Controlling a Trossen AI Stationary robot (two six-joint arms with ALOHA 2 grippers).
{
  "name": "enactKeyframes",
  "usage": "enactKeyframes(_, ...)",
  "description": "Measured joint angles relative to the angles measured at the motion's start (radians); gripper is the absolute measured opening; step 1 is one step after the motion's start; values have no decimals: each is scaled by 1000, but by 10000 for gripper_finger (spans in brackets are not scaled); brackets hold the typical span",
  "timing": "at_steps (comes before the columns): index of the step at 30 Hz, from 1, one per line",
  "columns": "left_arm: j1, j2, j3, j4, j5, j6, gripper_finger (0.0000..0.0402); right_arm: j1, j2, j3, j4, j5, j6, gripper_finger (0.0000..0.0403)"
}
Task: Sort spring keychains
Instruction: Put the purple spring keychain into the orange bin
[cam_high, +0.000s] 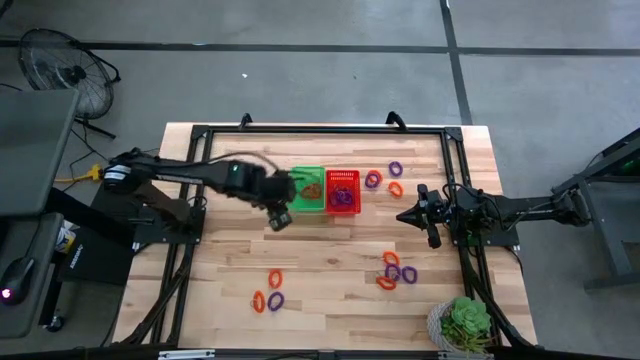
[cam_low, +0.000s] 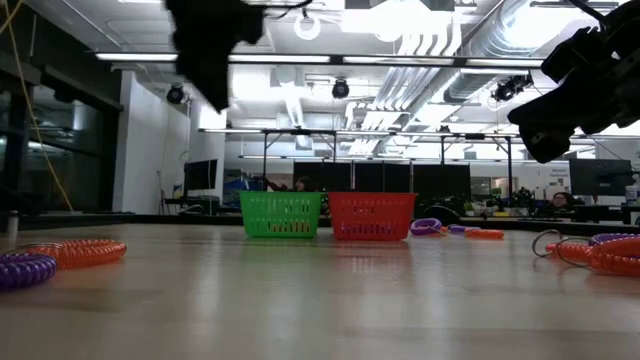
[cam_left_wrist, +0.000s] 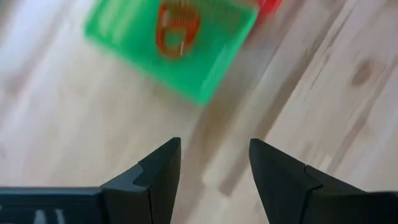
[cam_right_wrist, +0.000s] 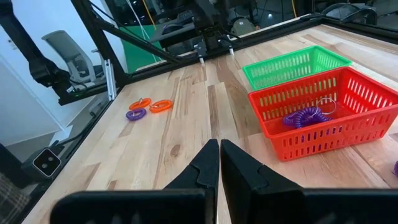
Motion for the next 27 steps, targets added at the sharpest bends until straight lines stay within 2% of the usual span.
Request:
enactKeyframes(4, -97, -70, -144, 19, 19, -262, 186, 0, 0, 0, 0, 0, 0, 12)
enactKeyframes(8, -224, -99, -227, 97, 58, -490, 186, 0, 0, 0, 0, 0, 0, 12)
enactKeyframes(16, -456, -15, -236, 224, 68, -783, 186, 0, 0, 0, 0, 0, 0, 12)
enactKeyframes(21, -538, 67, -235, 296, 70, -897, 186, 0, 0, 0, 0, 0, 0, 12)
enactKeyframes(27, -570, 167, -235, 384, 139, -977, 186, 0, 0, 0, 0, 0, 0, 12)
